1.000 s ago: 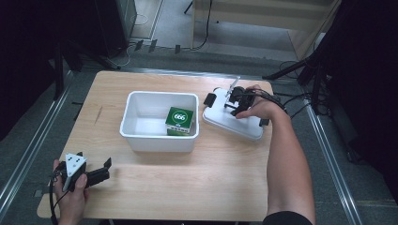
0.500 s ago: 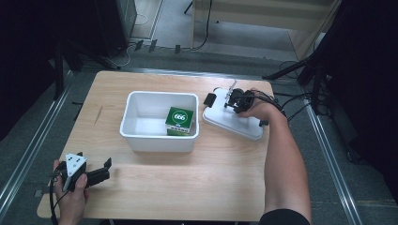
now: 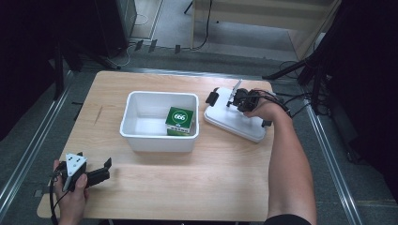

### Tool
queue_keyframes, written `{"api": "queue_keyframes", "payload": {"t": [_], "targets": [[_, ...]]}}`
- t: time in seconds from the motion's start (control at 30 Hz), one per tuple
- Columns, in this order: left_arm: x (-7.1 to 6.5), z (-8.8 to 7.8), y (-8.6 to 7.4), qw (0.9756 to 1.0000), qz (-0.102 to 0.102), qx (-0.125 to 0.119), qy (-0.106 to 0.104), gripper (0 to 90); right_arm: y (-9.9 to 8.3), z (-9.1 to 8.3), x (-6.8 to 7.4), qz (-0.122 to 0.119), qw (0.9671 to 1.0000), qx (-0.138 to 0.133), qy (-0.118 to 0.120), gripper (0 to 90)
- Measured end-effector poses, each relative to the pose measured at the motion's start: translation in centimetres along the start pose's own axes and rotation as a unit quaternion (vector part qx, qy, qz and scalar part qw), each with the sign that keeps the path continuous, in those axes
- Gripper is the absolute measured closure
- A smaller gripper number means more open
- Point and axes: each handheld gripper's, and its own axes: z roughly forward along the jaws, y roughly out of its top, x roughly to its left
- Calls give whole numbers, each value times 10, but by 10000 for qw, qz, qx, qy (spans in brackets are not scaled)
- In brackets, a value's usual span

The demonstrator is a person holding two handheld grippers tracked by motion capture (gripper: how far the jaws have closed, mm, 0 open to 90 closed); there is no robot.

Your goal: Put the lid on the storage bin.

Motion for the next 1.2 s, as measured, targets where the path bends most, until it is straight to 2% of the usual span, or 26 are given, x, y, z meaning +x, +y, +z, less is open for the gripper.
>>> {"api": "queue_keyframes", "payload": {"t": [0.13,0.4,0.93,1.2], "targets": [[0,0,0,10000,8,-1,-1,16,-1,-15,-2,40,9998,-162,-48,854],[0,0,0,10000,5,-5,-7,16,0,-41,-4,-82,9996,-252,-139,854],[0,0,0,10000,0,-8,-1,16,13,-82,-6,-197,9982,-522,-237,854],[-1,0,0,10000,10,2,-10,16,22,-99,-8,-258,9976,-570,-280,854]]}}
